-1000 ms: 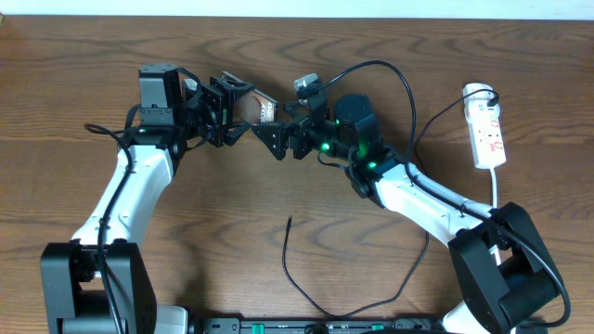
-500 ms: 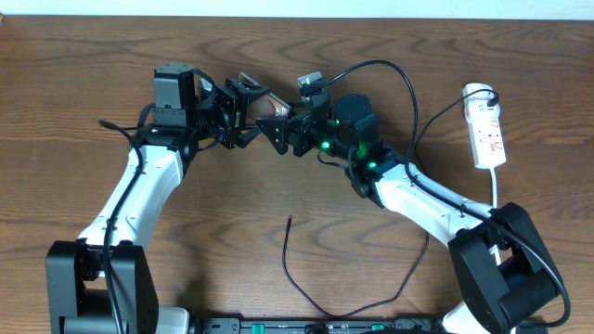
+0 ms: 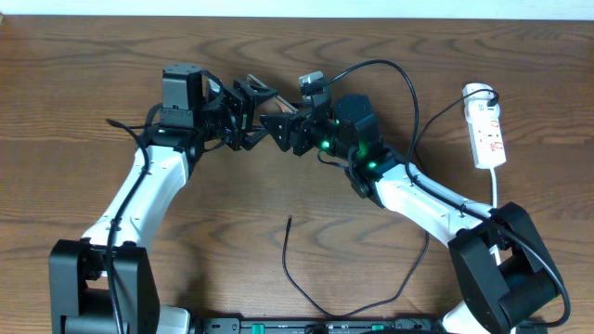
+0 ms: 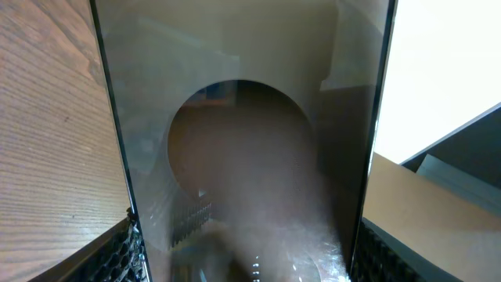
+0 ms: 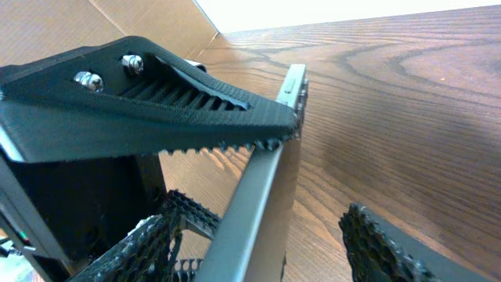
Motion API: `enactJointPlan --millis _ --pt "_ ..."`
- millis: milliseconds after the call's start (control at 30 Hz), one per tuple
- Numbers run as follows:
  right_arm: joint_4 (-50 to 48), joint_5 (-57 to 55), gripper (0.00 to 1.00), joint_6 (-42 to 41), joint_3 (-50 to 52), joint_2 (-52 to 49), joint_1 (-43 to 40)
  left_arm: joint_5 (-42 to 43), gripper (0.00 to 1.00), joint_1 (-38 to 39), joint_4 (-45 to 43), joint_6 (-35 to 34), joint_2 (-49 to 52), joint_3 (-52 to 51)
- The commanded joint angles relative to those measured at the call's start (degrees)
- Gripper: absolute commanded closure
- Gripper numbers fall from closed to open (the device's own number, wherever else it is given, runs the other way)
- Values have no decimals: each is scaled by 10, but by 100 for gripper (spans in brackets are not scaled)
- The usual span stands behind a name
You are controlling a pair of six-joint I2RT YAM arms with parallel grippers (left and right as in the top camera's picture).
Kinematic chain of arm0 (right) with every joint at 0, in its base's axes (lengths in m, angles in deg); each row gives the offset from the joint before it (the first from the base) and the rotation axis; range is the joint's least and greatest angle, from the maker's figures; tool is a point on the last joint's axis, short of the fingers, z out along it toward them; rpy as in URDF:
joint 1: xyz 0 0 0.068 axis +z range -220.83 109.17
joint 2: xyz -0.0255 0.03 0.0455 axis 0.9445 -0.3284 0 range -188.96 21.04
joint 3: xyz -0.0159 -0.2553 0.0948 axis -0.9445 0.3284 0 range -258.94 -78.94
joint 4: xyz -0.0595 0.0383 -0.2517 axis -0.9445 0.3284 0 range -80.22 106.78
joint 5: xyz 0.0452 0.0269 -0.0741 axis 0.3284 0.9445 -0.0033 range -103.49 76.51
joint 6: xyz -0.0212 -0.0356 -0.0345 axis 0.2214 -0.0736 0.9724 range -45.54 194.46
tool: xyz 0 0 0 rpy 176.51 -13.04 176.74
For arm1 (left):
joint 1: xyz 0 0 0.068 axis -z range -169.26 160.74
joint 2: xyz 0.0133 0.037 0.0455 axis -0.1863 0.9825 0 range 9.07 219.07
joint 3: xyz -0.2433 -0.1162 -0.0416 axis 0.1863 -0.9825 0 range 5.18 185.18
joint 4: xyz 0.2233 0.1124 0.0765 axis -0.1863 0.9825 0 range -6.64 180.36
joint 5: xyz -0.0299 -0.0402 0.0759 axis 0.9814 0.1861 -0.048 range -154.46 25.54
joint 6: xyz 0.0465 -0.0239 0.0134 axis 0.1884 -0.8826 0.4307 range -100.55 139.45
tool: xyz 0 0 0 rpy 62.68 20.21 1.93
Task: Plug charger to phone and switch on socket
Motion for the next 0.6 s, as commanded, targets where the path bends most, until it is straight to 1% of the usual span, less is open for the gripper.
enactJointPlan --millis 0,100,167,233,333,567 --pt "1 -6 35 2 -10 -2 3 16 93 2 -9 -1 -16 23" --pt "1 -7 40 2 -10 -2 3 16 93 2 -10 -1 -16 23" --pt "1 -7 44 2 -10 -2 3 16 93 2 -10 -1 -16 23" --pt "1 -7 51 2 -10 -2 3 16 93 2 -12 -1 -16 23" --pt "1 -7 55 2 -10 -2 3 16 93 2 -18 -1 -16 23" --pt "1 -7 71 2 -10 -2 3 16 93 2 -20 -1 -16 23"
